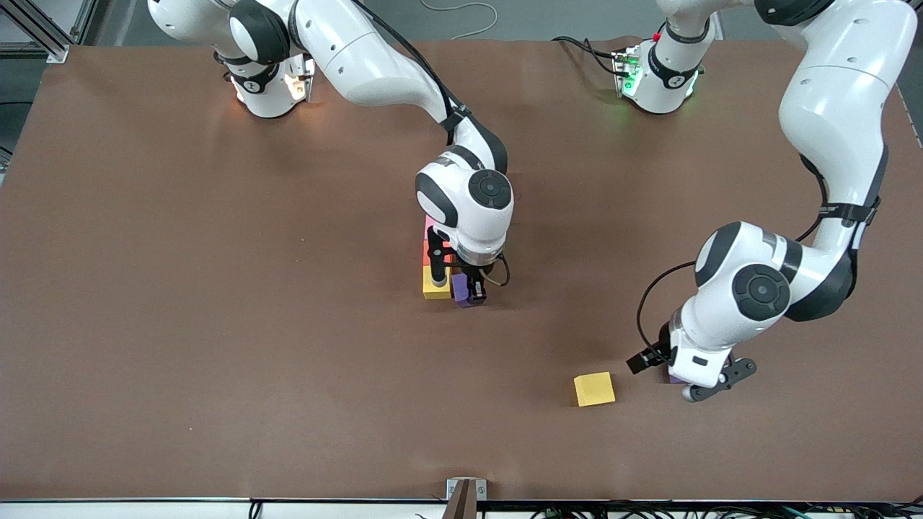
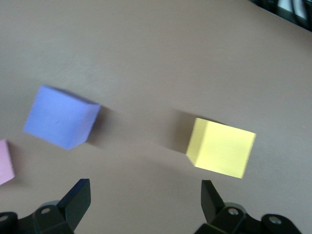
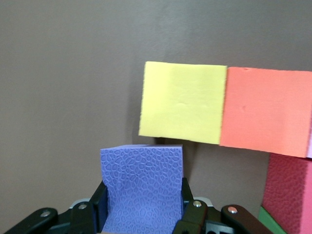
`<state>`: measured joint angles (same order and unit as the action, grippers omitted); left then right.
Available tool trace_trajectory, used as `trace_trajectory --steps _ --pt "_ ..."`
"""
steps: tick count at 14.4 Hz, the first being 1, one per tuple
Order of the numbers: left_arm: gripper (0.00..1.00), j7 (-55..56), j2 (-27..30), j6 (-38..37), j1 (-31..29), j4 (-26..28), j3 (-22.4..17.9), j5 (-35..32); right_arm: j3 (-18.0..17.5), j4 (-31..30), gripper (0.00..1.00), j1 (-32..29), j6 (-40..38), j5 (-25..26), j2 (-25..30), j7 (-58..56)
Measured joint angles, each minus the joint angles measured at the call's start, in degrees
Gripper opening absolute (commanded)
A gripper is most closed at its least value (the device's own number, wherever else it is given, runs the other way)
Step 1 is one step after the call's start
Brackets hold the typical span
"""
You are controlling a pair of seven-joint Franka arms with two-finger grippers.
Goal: Arrange 11 blocks into digit 3
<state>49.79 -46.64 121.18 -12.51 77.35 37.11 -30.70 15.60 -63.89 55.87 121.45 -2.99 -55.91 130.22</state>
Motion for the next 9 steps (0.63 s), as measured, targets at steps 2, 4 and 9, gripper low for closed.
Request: trace_trajectory --steps 2,4,9 --pt "1.00 -3.1 -1.9 0.0 5.5 -4.2 -4.0 0.0 0.0 -1.7 0.00 0.4 0.4 0.0 0.9 1.9" --pt "1.00 -6.7 -4.7 0.6 11.3 -8.6 -7.8 0.1 0.0 -2.3 0.00 0.7 0.5 0.0 1.2 3.3" --pt "1.00 -17.7 -12.3 3.9 13.1 -15.5 -9.2 0.1 0.0 -3.1 0.00 0.9 0.6 0.0 1.2 4.9"
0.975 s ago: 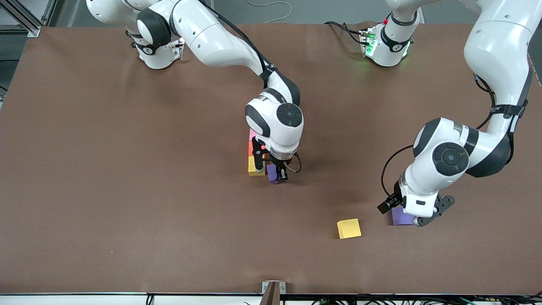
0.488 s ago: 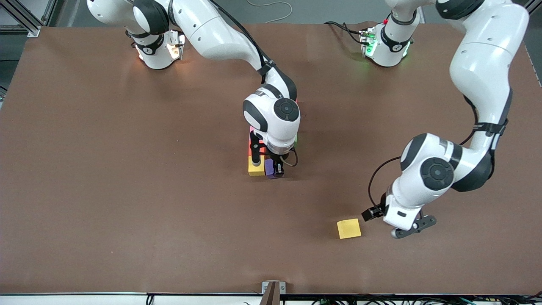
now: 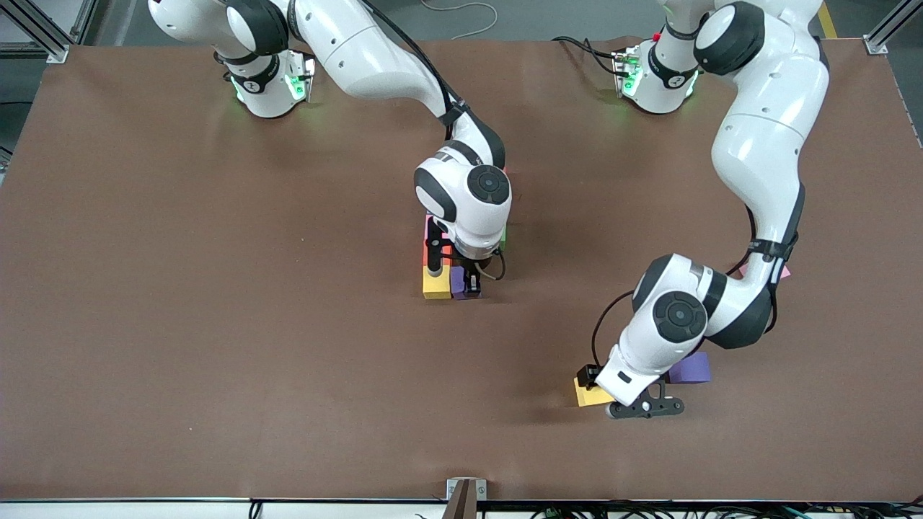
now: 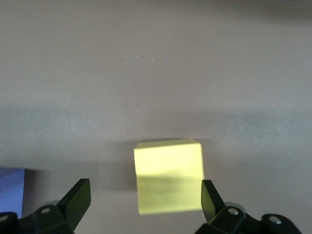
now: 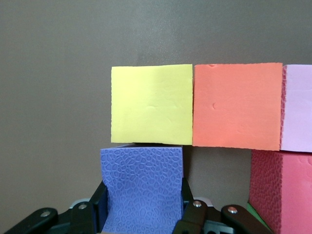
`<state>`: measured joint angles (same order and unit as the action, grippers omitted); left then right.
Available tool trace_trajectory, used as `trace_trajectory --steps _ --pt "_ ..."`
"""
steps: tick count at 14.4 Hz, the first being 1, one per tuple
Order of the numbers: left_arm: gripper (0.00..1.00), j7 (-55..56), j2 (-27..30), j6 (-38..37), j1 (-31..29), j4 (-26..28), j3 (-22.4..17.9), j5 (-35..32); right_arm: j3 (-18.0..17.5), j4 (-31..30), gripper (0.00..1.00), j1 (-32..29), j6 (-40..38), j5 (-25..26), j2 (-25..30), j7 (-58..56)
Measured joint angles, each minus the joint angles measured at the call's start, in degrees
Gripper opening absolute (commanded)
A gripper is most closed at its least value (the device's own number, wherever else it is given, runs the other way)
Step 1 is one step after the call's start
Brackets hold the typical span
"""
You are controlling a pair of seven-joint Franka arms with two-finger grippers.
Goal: Arrange 11 blocks into digit 3
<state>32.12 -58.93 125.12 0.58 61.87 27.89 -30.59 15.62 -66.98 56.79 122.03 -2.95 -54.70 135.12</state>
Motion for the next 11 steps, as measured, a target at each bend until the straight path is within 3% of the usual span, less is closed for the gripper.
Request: trace_trajectory --steps 10,11 --pt "1.00 -1.1 -4.4 4.1 1.3 -5.7 -1.1 3.6 0.0 -0.8 0.00 0.1 0.0 0.6 0.0 0.4" --pt "1.00 -1.1 -4.5 5.2 1.8 -5.7 -2.2 3.6 0.0 -0.8 0.05 0.1 0.0 0.6 0.0 0.4"
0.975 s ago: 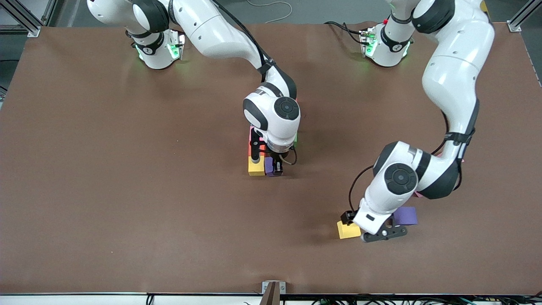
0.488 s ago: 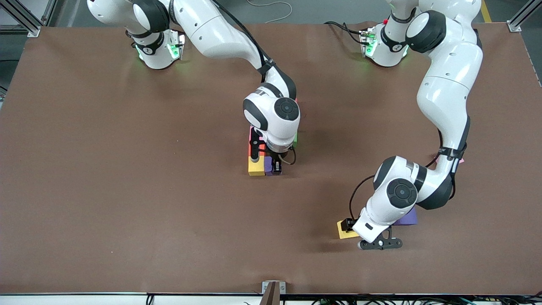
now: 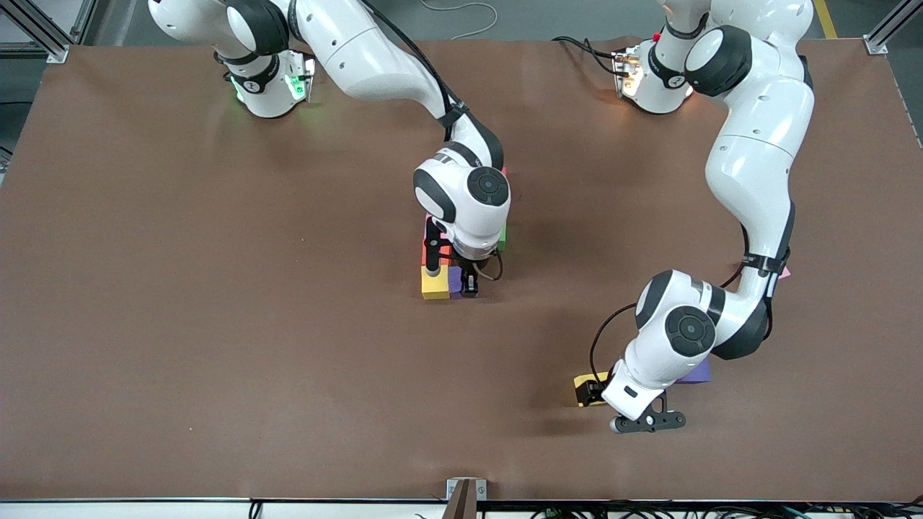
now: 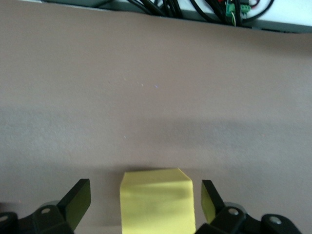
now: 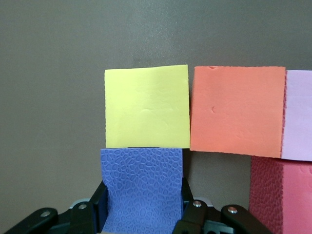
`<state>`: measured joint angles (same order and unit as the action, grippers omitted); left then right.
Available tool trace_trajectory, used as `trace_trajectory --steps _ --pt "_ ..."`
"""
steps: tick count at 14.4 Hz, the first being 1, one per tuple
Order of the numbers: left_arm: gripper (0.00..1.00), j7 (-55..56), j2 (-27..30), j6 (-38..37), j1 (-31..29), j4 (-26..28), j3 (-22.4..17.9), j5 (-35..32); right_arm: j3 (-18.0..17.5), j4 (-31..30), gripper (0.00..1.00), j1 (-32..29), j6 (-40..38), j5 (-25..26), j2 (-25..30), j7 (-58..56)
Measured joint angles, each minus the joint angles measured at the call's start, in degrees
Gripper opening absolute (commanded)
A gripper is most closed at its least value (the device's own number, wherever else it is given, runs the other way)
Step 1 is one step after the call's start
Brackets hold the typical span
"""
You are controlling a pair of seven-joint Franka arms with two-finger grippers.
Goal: Arrange 11 blocks into digit 3
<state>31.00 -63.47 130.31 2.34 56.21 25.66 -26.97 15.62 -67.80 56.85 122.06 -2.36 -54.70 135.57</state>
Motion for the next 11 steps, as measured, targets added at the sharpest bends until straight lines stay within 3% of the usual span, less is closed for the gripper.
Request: trace_trajectory --steps 1,2,3,6,11 --pt "1.00 0.0 -0.3 1.2 0.6 0.0 -1.0 0.1 0.0 0.0 0.30 0.0 0.0 0.0 0.0 0.0" --pt "1.00 0.0 -0.8 2.6 1.2 0.0 -1.8 0.1 0.0 -0.1 0.94 0.0 0.0 0.0 0.0 0.0" --pt "0.99 0.1 -1.4 3.5 1.5 0.0 -2.1 0.1 0.0 -0.1 1.00 0.0 0.0 0.1 0.0 0.0" --pt "0.90 0.5 -2.3 4.7 1.7 -0.2 -2.4 0.1 0.0 -0.2 1.00 0.0 0.0 0.2 0.0 0.0" --pt "0.88 3.8 -2.5 4.8 1.8 -0.2 -2.5 1.3 0.3 0.4 1.00 0.0 0.3 0.3 0.1 0.1"
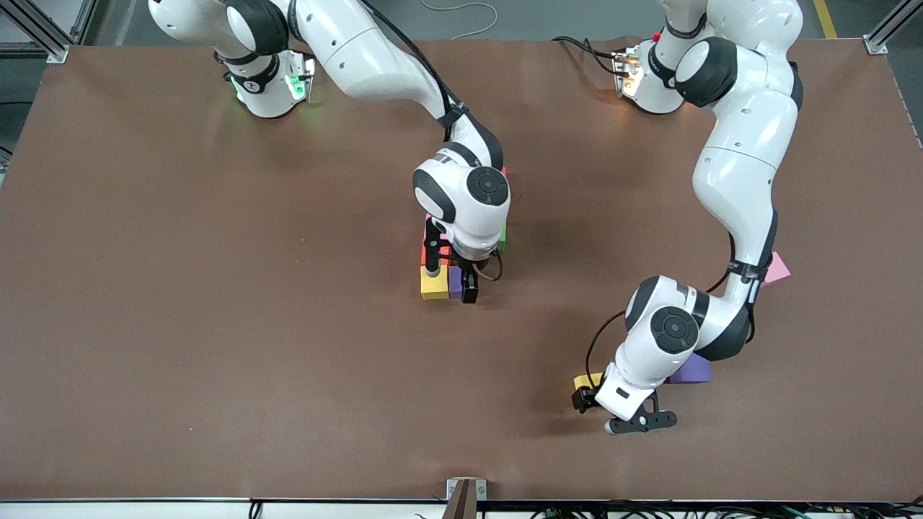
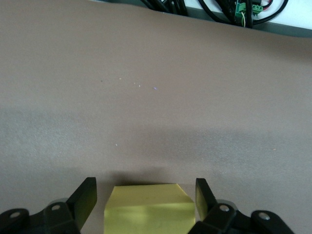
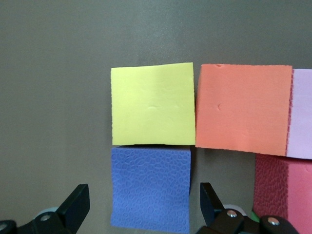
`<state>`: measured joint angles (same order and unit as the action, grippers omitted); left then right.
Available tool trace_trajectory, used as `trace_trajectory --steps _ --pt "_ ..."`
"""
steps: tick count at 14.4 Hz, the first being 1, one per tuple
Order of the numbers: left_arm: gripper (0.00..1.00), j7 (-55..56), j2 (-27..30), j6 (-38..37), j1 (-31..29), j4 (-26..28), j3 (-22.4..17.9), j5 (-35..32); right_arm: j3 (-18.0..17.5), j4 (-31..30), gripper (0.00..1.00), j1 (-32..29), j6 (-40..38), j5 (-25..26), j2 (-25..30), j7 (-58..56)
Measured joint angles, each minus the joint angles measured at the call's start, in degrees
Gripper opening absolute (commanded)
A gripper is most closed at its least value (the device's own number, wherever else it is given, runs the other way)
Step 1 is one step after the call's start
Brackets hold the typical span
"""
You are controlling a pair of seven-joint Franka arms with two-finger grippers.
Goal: Arrange 11 blocks into digit 3
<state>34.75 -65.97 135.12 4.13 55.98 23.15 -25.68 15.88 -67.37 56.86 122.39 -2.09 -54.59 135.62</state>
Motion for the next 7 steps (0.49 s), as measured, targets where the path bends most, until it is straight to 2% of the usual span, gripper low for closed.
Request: trace_trajectory --steps 3,6,7 --pt "0.75 0.2 0.0 -0.8 0.0 0.0 -0.1 1.3 0.4 1.3 1.00 -0.1 -2.4 0.0 1.0 -0.7" --pt "0.43 0.3 0.0 -2.2 0.1 0.0 -0.1 1.3 0.6 4.3 1.00 -1.1 -6.4 0.0 2.9 -5.9" --pt "0.36 0.3 0.0 -2.4 0.1 -0.1 -0.1 1.3 0.7 5.0 1.00 -1.8 -7.0 0.0 3.7 -8.7"
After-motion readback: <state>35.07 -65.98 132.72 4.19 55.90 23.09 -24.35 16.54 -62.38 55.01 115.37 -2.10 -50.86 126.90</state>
